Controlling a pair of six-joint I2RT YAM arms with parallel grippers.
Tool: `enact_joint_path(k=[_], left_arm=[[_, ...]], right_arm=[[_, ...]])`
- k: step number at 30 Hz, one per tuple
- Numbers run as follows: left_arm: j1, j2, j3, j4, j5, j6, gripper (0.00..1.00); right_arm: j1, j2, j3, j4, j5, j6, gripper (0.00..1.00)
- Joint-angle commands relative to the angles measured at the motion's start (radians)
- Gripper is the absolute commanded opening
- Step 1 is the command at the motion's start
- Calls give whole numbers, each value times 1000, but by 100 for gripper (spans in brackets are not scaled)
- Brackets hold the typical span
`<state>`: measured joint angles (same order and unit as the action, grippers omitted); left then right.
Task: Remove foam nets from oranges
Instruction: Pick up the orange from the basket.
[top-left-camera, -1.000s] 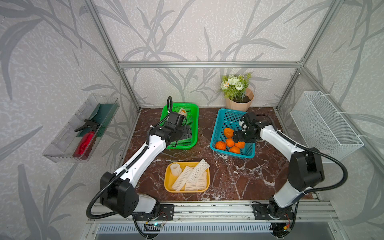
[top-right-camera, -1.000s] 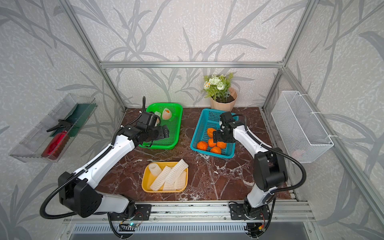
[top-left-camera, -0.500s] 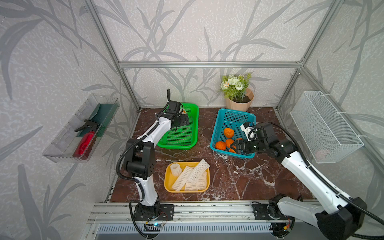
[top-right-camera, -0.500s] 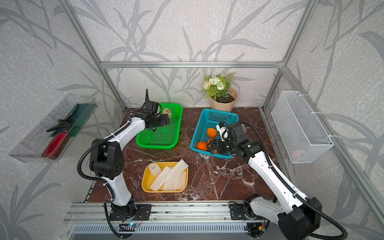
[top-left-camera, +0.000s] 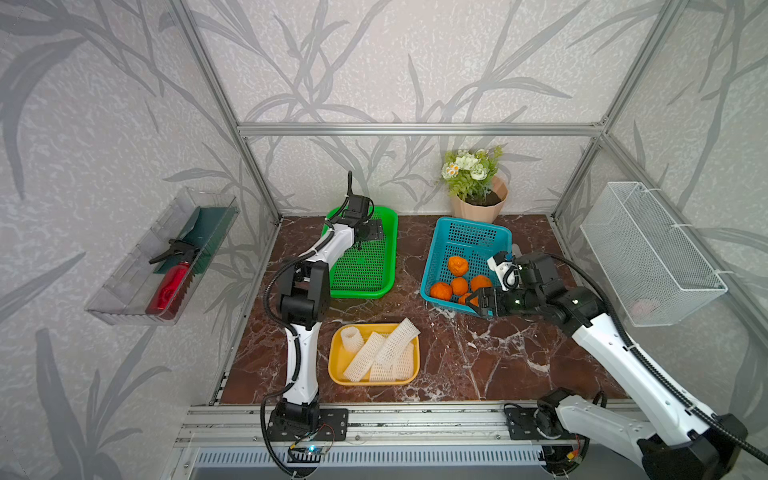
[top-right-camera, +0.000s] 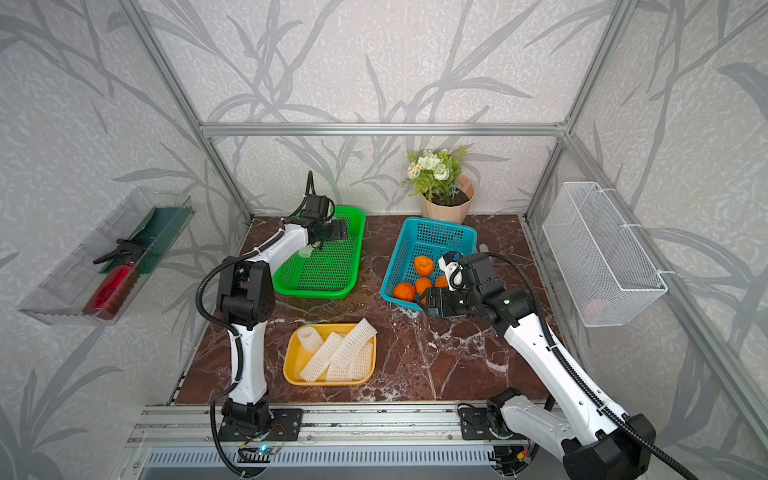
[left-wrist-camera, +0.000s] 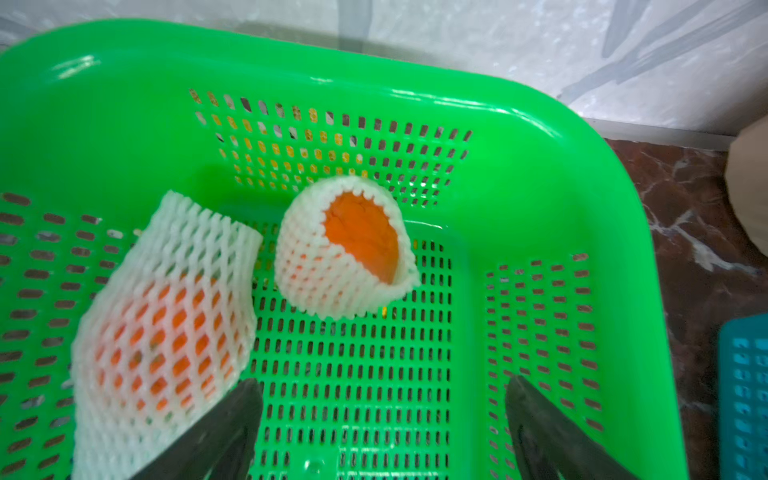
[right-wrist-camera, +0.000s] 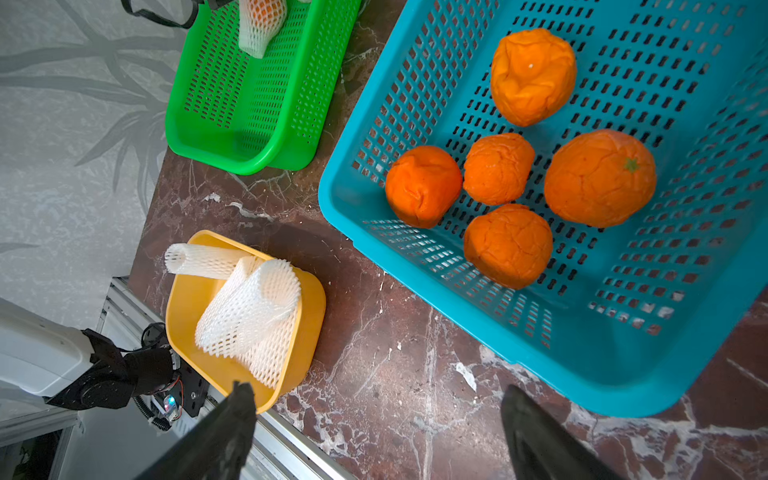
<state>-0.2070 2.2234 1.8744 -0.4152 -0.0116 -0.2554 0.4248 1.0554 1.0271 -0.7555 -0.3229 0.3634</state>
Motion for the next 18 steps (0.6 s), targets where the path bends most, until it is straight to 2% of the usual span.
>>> enact_joint_path(k=[1,10,18], left_arm=[[8,56,83,-25,-32,52,90],[16,253,359,-124,-69,87,90],[27,315,426,-142,-67,68,88]], right_arm=[[3,-1,-11,-44,1,-2,91],[3,-3,-31,-67,1,37,91],[3,-18,-21,-104,28,44,91]])
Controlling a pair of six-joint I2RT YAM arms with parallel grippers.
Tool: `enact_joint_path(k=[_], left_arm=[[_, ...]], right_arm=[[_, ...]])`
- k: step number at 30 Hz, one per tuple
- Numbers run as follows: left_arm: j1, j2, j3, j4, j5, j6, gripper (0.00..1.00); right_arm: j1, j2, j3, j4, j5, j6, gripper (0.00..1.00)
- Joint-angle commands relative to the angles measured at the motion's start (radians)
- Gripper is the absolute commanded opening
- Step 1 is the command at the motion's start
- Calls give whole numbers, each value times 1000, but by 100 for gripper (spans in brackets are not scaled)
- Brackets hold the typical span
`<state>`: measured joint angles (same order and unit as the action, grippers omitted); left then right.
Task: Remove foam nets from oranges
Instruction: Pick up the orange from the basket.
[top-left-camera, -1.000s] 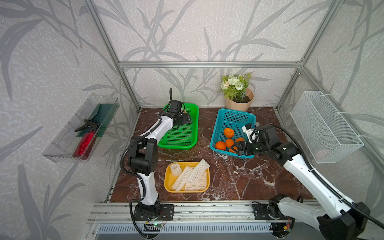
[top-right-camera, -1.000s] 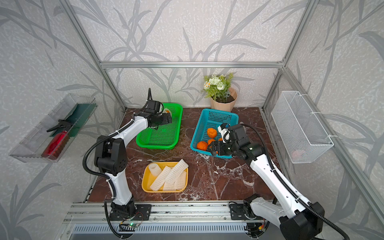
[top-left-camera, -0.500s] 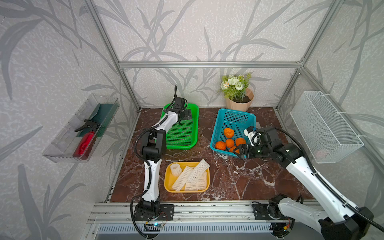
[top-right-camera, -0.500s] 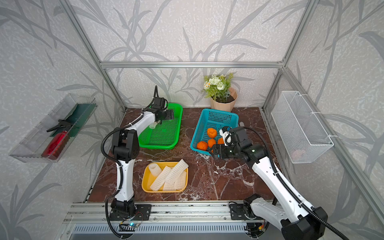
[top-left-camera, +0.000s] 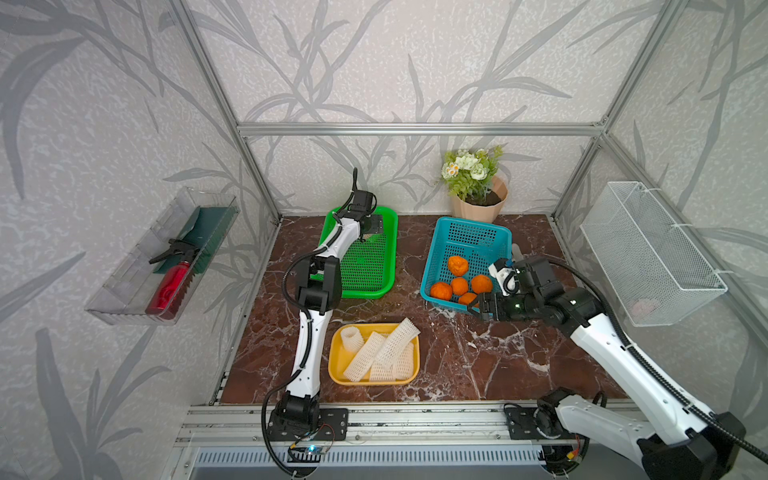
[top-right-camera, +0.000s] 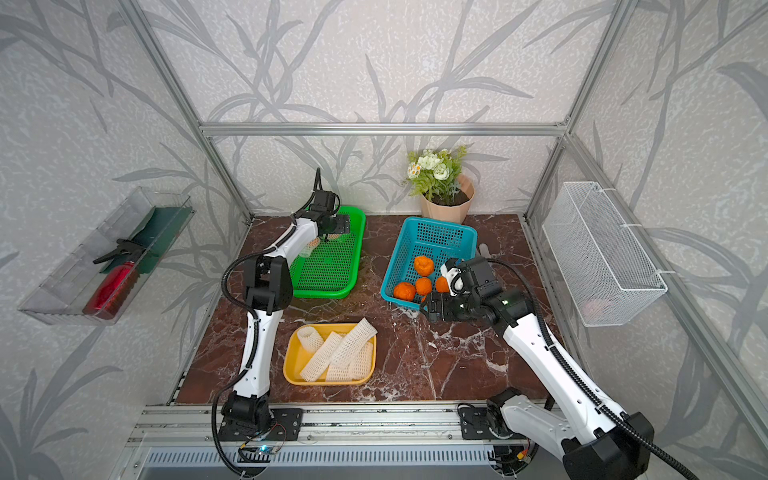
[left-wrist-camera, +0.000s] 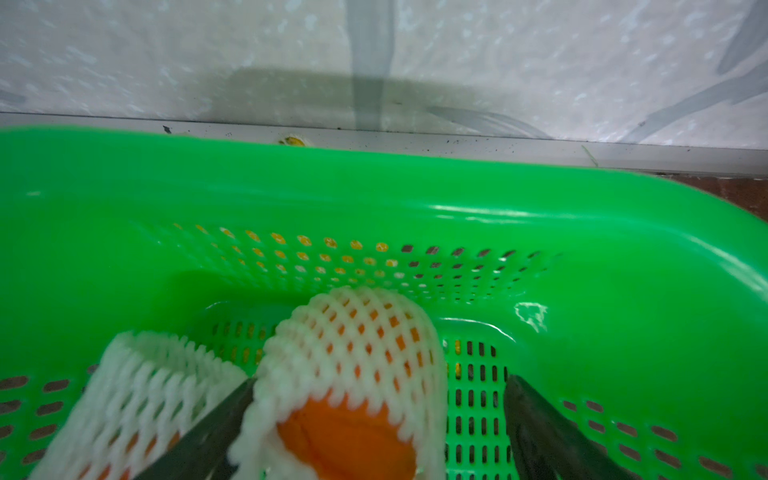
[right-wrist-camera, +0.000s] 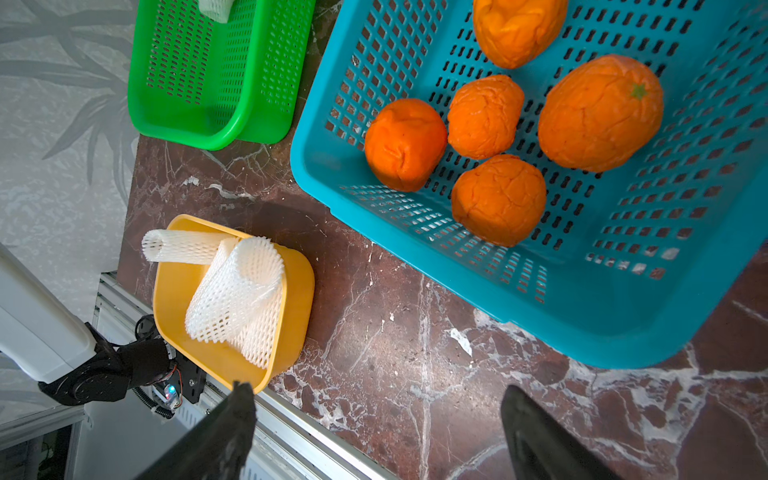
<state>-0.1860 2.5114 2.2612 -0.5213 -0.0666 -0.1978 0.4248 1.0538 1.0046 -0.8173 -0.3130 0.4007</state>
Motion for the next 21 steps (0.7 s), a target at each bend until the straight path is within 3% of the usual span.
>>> enact_joint_path(k=[1,13,21], left_arm=[[6,32,42,-36,-14,9,88],[29,75,64,-11,-4,0,82],[39,93,69,-13,33,-9,65]], right_arm=[[3,-17,4,-45,21,6,91],[3,-3,12,-58,26,-7,91],[3,27,25,-49,15,-23,91]])
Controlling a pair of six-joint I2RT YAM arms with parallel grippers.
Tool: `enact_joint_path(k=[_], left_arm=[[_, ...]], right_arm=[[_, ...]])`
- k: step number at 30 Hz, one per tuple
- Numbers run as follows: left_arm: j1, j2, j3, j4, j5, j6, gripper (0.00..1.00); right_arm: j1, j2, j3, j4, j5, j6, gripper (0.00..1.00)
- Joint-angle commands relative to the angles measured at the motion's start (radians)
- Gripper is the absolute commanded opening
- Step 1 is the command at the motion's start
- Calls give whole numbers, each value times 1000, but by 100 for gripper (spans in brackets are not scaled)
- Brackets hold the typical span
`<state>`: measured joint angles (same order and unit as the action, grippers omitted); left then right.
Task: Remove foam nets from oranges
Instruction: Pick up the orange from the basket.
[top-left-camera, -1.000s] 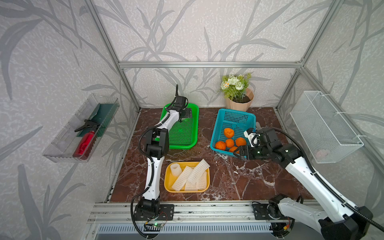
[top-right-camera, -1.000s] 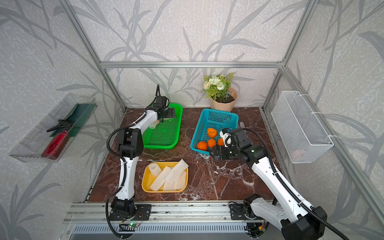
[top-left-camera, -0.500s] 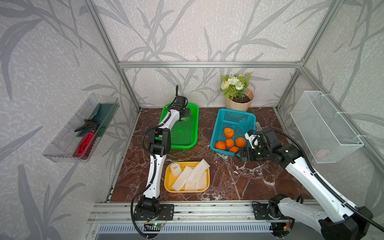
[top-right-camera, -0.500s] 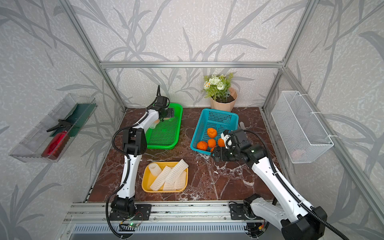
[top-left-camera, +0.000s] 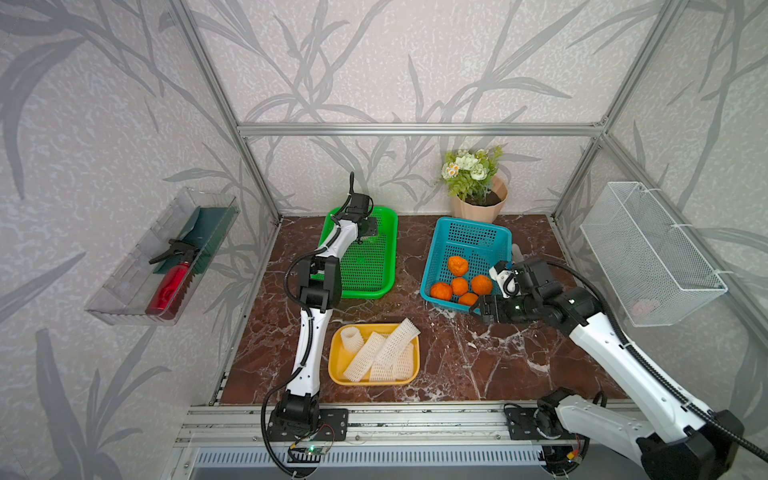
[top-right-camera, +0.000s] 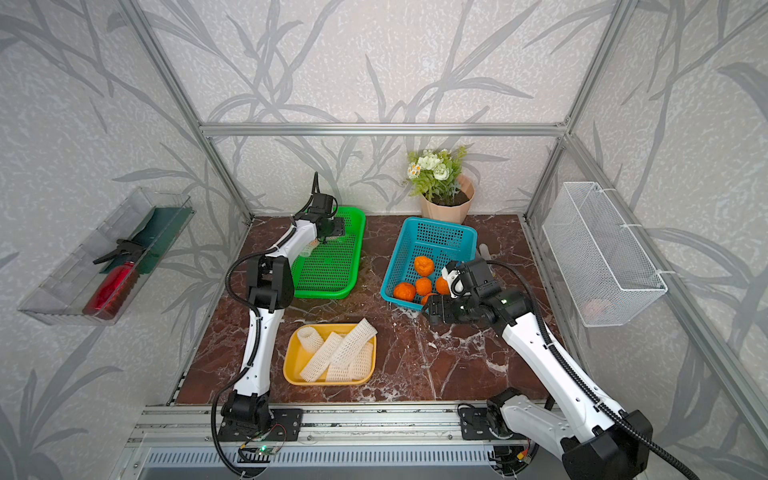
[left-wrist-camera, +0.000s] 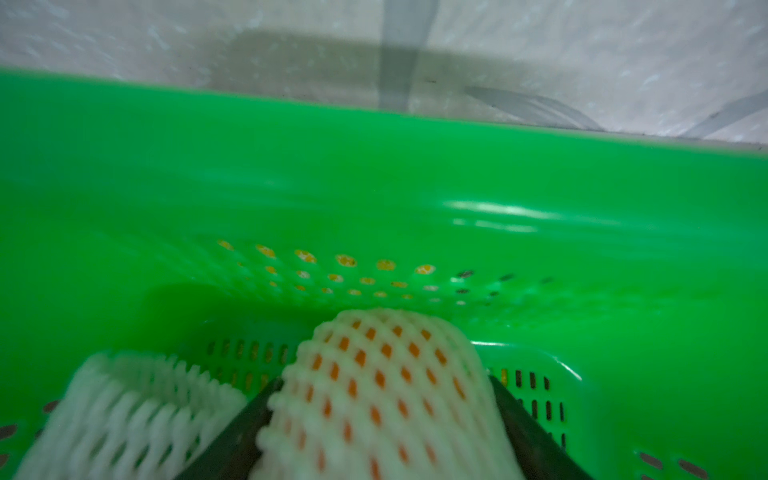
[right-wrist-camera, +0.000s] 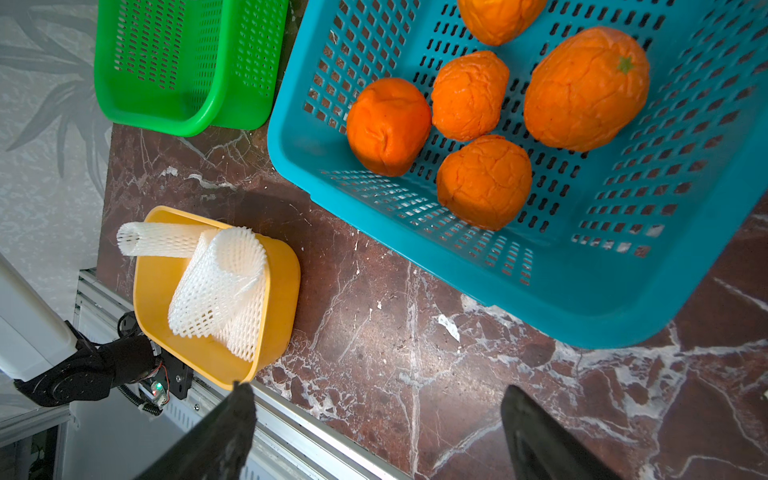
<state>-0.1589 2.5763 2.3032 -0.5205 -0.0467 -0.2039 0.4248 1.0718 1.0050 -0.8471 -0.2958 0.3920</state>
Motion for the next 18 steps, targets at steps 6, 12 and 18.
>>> enact_joint_path(k=[6,12,18], left_arm=[[25,20,27,-15,38,-5,51],[25,-35,11,-21,142,18,40],[21,-208,-169,34,189,35,35]], right_arm=[[2,14,19,4,-15,-5,91],[2,13,27,8,-2,-15,91],[-5,4,13,35,-12,-5,92]])
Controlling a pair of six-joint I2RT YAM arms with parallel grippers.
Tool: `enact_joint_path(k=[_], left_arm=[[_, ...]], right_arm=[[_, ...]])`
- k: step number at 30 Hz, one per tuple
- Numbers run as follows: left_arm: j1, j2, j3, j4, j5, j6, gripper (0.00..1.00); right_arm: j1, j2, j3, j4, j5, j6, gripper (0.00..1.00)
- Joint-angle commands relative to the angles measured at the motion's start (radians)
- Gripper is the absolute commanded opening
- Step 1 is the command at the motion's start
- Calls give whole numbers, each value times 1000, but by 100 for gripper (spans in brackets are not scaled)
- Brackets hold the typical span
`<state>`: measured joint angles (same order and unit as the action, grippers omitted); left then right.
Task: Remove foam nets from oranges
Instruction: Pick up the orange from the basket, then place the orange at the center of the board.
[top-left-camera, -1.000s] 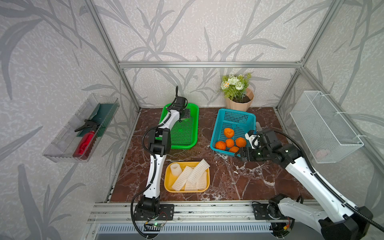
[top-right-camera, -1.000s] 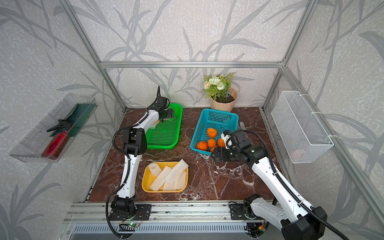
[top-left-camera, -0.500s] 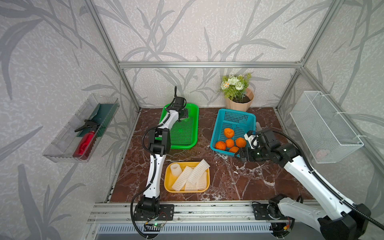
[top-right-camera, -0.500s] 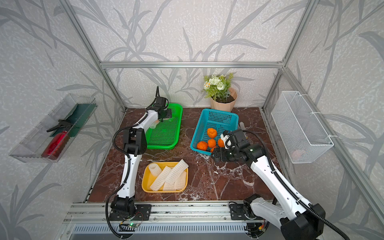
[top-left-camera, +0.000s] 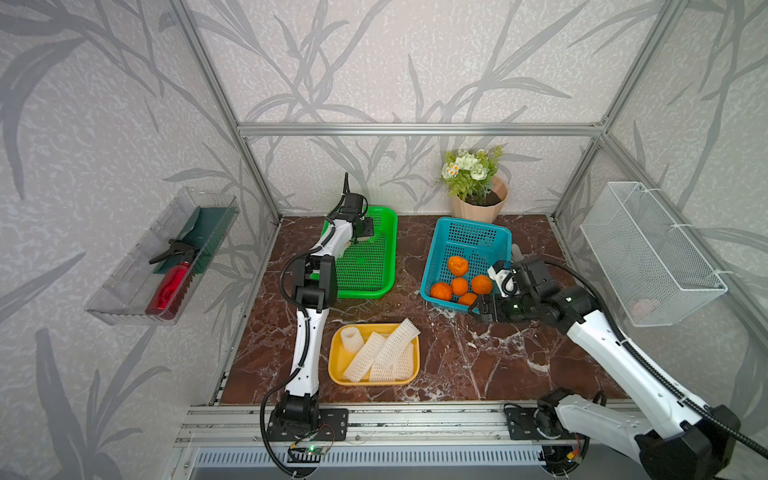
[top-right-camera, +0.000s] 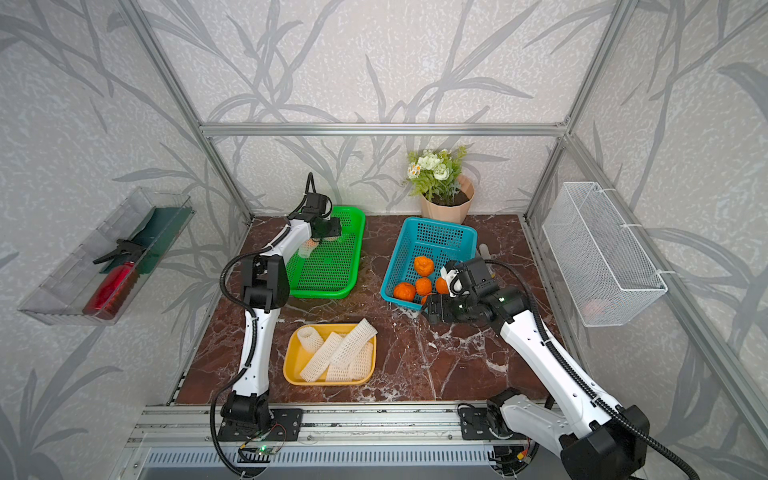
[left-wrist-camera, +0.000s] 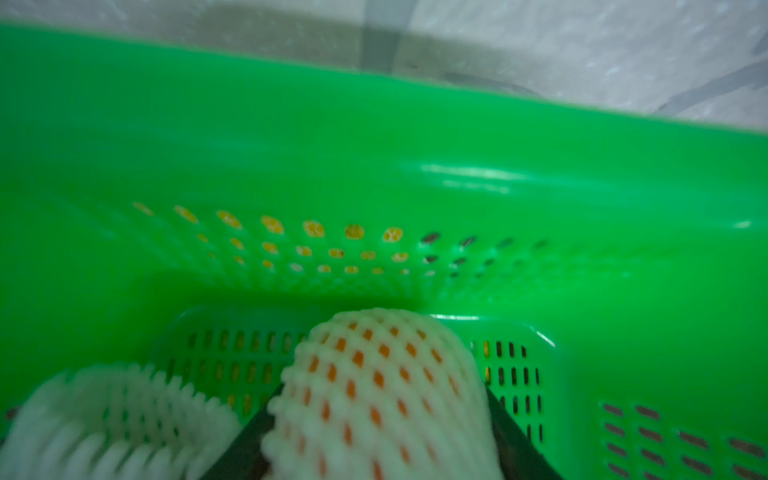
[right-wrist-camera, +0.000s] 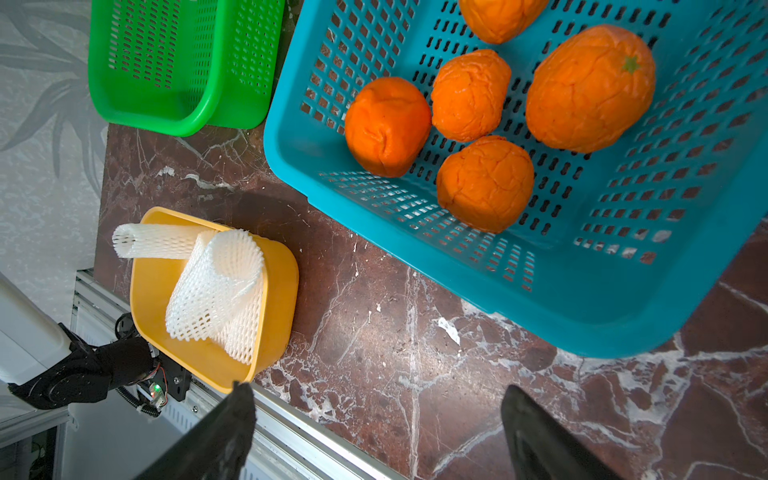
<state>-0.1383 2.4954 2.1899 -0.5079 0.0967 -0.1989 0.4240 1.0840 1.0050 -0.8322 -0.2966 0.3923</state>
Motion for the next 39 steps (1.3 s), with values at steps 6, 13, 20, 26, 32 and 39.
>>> enact_joint_path(k=[6,13,20,26,32,39], left_arm=[[-18,-332,-260,78,58,69,35],[-81,-575,-460,87,93,120,36],[-265,-878,-732,98,124,141,36],[-484,-1056,-913,97,130,72,36],[-742,-1066,-1006,179,86,-14,36],[-916,-891,-1020,380,73,-42,37]], right_arm=[[-22,-34,-13,60,-25,4,92],[-43,-59,-29,79,-40,13,92],[-118,-95,-10,39,-109,82,92],[-125,-150,-27,12,-140,80,92],[-125,-229,-109,32,-180,155,92],[-125,-271,-204,23,-206,230,91]])
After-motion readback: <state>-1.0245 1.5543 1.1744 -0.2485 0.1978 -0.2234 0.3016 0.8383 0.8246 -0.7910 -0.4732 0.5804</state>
